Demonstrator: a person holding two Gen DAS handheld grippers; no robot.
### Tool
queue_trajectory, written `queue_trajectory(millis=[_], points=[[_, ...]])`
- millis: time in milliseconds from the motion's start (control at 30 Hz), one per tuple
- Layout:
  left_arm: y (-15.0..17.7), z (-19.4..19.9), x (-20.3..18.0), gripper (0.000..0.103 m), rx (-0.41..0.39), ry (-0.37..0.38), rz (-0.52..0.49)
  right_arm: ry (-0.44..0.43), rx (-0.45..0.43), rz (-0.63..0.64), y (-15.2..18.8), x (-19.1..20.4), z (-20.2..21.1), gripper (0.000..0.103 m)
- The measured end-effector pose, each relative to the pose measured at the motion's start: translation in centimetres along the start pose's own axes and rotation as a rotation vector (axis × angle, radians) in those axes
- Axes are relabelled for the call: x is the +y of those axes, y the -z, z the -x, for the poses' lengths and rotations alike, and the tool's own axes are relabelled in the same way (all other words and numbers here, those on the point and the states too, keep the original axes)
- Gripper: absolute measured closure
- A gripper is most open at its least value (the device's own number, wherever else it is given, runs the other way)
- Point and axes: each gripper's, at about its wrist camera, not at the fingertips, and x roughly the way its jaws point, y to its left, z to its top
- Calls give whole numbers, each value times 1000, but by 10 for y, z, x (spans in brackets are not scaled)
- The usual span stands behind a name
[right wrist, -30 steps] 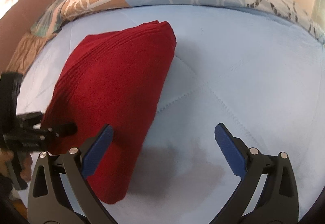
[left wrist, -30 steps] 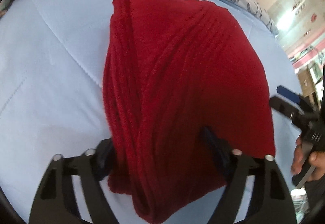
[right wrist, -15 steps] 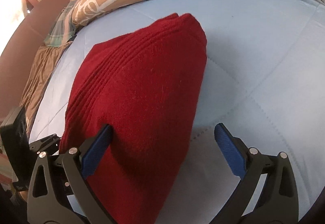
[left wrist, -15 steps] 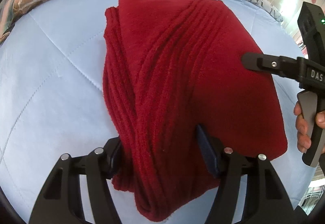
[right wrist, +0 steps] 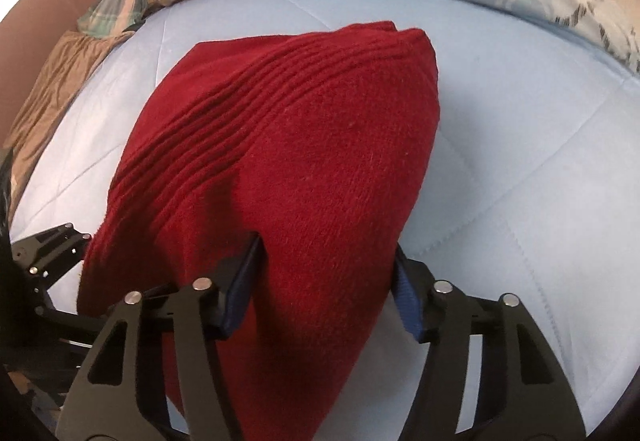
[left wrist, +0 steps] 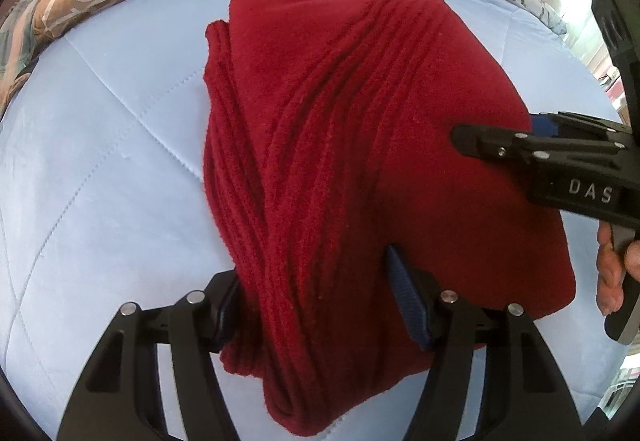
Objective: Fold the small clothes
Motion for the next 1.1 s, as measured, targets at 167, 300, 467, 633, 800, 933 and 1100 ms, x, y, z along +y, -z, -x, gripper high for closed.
queue_trajectory(millis=[167,300,467,633,800,933,1100], points=[[-3,7,-6,55,-22,-15,-2,5,-44,9,4,-2,6,53],[-1,18,-6,65,-26,-12,16,-8,-75,28,3,-4,17,57],[-4,39,-30,69,-42,-18,6,-10,-126,67,8,-10,45,59],[3,64,-69,69,-50,-6,11,-6,-138,77,28,-33,84,59],[34,83,-122,69,-3,3,2,32,-96,97,79,-44,124,59],[74,81,-167,69,36,-7,-8,77,-43,119,130,-53,134,59],[112,52,-195,63,30,-81,-18,111,-49,118,176,-62,118,58]])
